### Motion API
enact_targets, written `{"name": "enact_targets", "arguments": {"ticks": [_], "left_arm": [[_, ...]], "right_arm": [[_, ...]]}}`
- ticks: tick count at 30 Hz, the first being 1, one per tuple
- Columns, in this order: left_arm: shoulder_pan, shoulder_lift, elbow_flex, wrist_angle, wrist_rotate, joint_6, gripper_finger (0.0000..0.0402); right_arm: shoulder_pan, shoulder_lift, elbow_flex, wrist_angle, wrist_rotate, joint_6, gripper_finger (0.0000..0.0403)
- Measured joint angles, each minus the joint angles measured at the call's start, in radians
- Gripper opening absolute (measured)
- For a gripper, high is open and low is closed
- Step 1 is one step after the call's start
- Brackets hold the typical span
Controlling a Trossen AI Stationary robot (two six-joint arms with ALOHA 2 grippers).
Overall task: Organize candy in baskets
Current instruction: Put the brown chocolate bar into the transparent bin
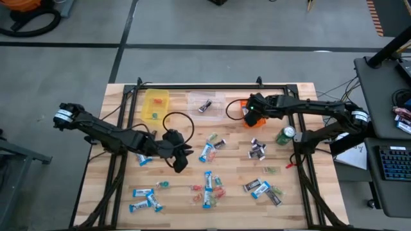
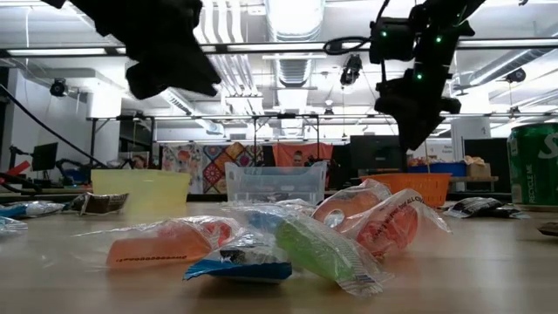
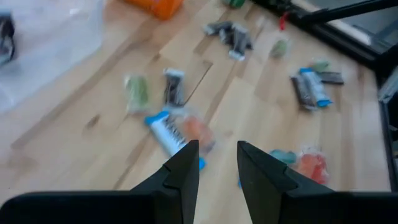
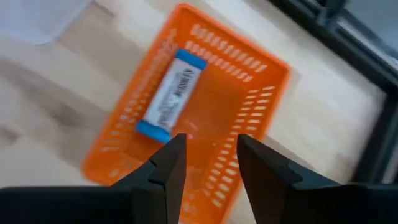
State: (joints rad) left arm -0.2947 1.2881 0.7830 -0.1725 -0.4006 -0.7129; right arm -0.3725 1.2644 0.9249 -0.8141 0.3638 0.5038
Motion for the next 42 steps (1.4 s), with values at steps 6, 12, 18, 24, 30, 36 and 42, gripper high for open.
{"name": "enact_targets", "arguments": {"ticks": [6, 12, 18, 24, 30, 36, 42], "left_arm": [[0.0, 0.0, 0.0, -0.215, 0.021, -0.22, 0.0091], [-0.001, 0.007, 0.0, -0.462, 0.036, -0.449, 0.0091], [0.0, 0.047, 0.0, -0.596, 0.021, -0.538, 0.0091], [0.002, 0.124, 0.0, -0.66, 0.009, -0.567, 0.0091], [0.015, 0.203, 0.0, -0.684, 0.006, -0.589, 0.0091], [0.025, 0.27, 0.0, -0.684, 0.007, -0.59, 0.0091], [0.027, 0.307, 0.0, -0.684, 0.021, -0.595, 0.0078]], "right_arm": [[0.062, 0.0, 0.0, 0.082, -0.06, -0.044, 0.0129], [0.13, 0.0, 0.0, 0.125, -0.065, -0.046, 0.0132], [0.16, -0.001, 0.0, 0.128, -0.063, -0.042, 0.0134], [0.164, -0.001, 0.0, 0.15, -0.061, -0.041, 0.0134], [0.164, -0.001, 0.0, 0.154, -0.061, -0.04, 0.0134], [0.163, -0.001, 0.0, 0.157, -0.061, -0.04, 0.0134], [0.164, -0.001, 0.0, 0.162, -0.061, -0.04, 0.0134]]}}
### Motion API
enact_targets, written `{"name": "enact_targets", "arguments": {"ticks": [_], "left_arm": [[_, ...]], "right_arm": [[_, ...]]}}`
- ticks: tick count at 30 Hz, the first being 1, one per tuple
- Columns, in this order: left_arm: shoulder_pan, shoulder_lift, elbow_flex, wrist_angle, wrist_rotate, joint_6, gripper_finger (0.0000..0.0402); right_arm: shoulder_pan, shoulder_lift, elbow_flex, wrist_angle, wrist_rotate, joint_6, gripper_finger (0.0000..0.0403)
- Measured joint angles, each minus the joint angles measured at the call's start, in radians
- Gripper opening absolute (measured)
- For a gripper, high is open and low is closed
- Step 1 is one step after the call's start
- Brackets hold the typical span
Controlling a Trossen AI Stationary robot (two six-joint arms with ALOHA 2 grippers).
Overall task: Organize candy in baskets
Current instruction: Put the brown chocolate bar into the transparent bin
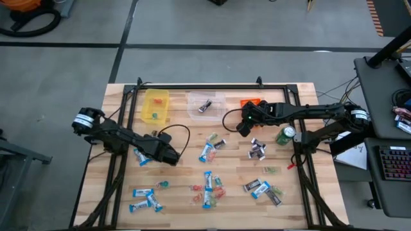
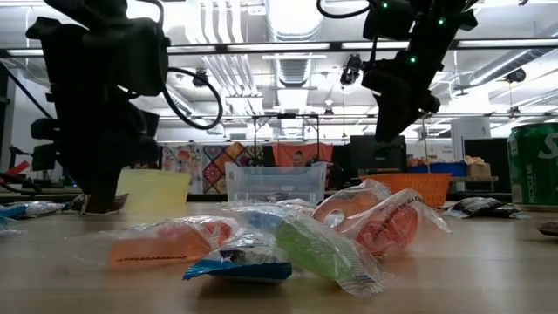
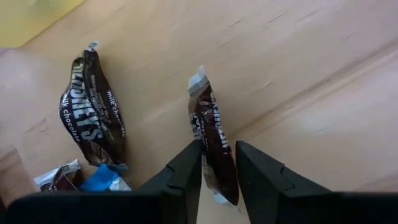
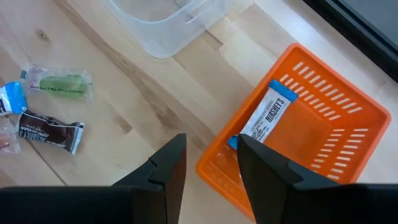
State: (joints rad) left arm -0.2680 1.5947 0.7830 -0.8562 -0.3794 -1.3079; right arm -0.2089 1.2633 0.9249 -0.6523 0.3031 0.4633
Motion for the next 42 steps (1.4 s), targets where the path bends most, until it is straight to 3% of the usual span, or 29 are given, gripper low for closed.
{"name": "enact_targets", "arguments": {"ticks": [6, 12, 20, 27, 35, 42], "left_arm": [[-0.002, -0.005, 0.0, 0.003, 0.003, -0.003, 0.0015], [-0.065, -0.082, 0.008, 0.042, -0.073, 0.0, 0.0007], [-0.253, -0.234, 0.008, 0.366, -0.303, 0.215, 0.0003], [-0.349, -0.231, 0.008, 0.684, -0.508, 0.483, 0.0002], [-0.352, -0.145, 0.006, 1.029, -0.462, 0.818, 0.0002], [-0.352, -0.097, 0.006, 1.174, -0.389, 0.945, 0.0002]], "right_arm": [[0.002, 0.0, 0.0, 0.004, 0.001, -0.006, 0.0134], [0.037, 0.0, -0.002, 0.036, 0.003, -0.059, 0.0134], [0.164, 0.0, -0.024, 0.255, 0.0, -0.186, 0.0134], [0.272, 0.0, -0.079, 0.569, -0.102, -0.316, 0.0134], [0.347, 0.0, -0.127, 0.77, -0.175, -0.398, 0.0134], [0.364, 0.0, -0.142, 0.77, -0.176, -0.397, 0.0134]]}}
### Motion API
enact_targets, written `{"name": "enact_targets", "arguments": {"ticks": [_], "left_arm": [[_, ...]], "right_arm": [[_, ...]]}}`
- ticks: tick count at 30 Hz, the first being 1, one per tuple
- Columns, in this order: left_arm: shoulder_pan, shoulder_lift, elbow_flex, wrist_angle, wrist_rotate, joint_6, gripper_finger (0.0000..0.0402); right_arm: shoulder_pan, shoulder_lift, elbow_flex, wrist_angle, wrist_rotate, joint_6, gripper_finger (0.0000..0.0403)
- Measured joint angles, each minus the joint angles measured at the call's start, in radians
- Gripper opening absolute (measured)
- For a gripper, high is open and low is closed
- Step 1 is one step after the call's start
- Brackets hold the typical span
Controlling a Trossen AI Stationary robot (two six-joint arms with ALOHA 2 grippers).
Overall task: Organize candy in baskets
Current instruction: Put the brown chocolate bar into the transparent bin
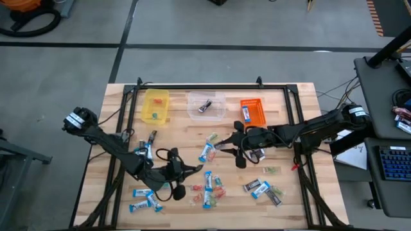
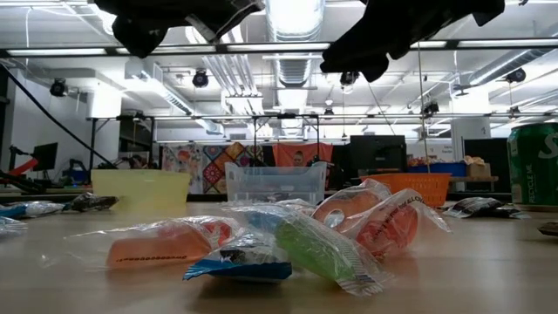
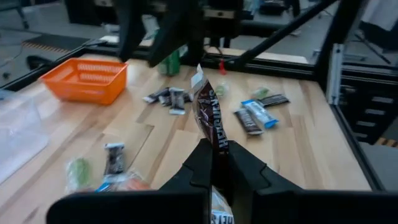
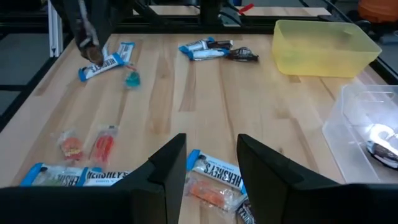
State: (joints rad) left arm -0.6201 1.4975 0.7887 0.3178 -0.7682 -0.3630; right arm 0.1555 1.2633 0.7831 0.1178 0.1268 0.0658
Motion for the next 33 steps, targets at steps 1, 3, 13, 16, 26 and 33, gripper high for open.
{"name": "enact_targets", "arguments": {"ticks": [1, 3, 13, 16, 26, 33], "left_arm": [[0.0, 0.003, 0.0, 0.005, 0.002, 0.011, 0.0002], [0.0, 0.007, 0.0, 0.005, 0.003, 0.022, 0.0002], [0.001, 0.007, -0.067, 0.132, 0.031, 0.082, 0.0002], [0.005, 0.007, -0.122, 0.24, 0.038, 0.104, 0.0002], [0.06, 0.008, -0.32, 0.58, 0.036, 0.089, 0.0002], [0.081, 0.016, -0.368, 0.659, 0.034, 0.085, 0.0002]], "right_arm": [[0.0, 0.0, -0.001, 0.001, 0.0, 0.0, 0.0134], [0.0, 0.001, -0.003, 0.0, 0.0, 0.0, 0.0134], [0.0, 0.045, -0.003, 0.046, -0.009, -0.014, 0.0134], [0.0, 0.089, -0.003, 0.131, -0.058, -0.037, 0.0134], [0.0, 0.242, -0.002, 0.466, -0.212, -0.06, 0.0134], [0.0, 0.293, 0.024, 0.554, -0.213, -0.04, 0.0134]]}}
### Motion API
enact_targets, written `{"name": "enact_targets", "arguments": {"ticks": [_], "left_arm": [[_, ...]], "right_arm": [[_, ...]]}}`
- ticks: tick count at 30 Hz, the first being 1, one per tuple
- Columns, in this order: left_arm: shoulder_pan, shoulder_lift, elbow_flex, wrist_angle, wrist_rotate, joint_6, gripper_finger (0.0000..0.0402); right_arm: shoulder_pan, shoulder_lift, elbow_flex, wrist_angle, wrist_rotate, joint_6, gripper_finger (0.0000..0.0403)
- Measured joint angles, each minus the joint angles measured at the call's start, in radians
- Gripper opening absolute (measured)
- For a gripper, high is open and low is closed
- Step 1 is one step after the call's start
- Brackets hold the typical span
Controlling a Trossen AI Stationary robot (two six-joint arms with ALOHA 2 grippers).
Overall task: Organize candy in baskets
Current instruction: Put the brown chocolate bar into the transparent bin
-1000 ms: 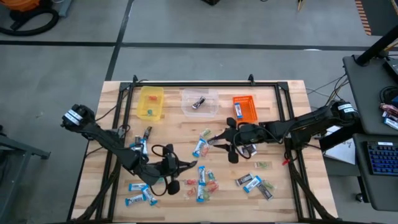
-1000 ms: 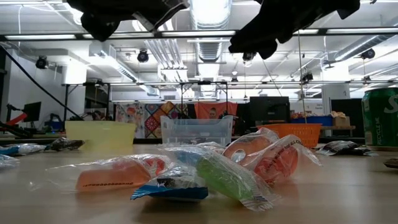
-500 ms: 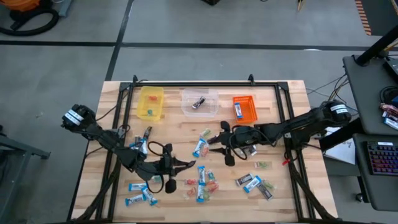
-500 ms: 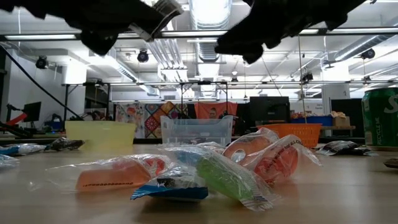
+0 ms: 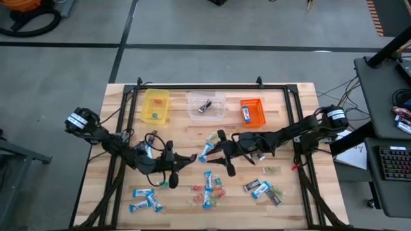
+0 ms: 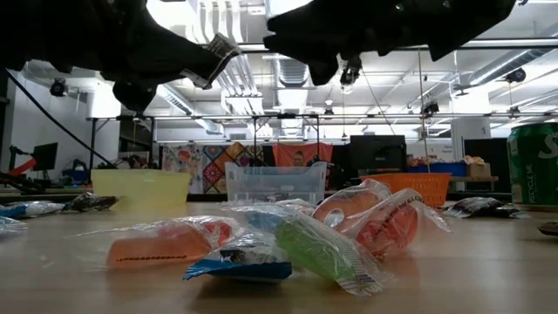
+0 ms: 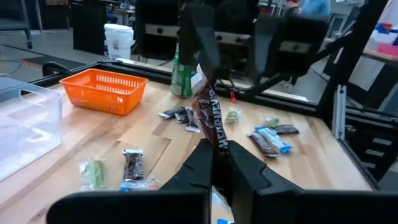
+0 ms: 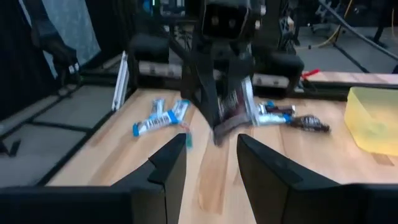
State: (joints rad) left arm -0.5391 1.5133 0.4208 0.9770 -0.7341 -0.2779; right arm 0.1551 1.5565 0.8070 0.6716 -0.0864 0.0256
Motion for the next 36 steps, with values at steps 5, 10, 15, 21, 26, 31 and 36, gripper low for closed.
{"name": "enact_targets", "arguments": {"ticks": [5, 10, 15, 21, 26, 31, 36], "left_arm": [[0.004, 0.018, 0.007, 0.006, 0.0, 0.008, 0.0002], [0.006, 0.049, 0.024, 0.009, 0.002, 0.012, 0.0002], [0.006, 0.057, 0.024, 0.011, -0.005, 0.007, 0.0002], [0.007, 0.057, 0.024, 0.017, -0.013, 0.011, 0.0002], [0.007, 0.057, 0.024, 0.018, -0.013, 0.004, 0.0002], [0.007, 0.057, 0.024, 0.018, -0.015, 0.003, 0.0002], [0.007, 0.057, 0.024, 0.018, -0.016, 0.003, 0.0002]], "right_arm": [[0.0, 0.02, 0.033, -0.001, 0.0, 0.016, 0.0134], [0.0, 0.036, 0.055, -0.005, 0.039, 0.028, 0.0134], [-0.001, 0.037, 0.063, -0.011, 0.087, -0.02, 0.0134], [-0.001, 0.037, 0.065, -0.01, 0.088, -0.067, 0.0134], [-0.005, 0.037, 0.069, 0.006, 0.14, -0.072, 0.0136], [-0.005, 0.037, 0.08, -0.014, 0.14, -0.068, 0.0137], [-0.005, 0.037, 0.09, -0.046, 0.14, -0.056, 0.0137]]}}
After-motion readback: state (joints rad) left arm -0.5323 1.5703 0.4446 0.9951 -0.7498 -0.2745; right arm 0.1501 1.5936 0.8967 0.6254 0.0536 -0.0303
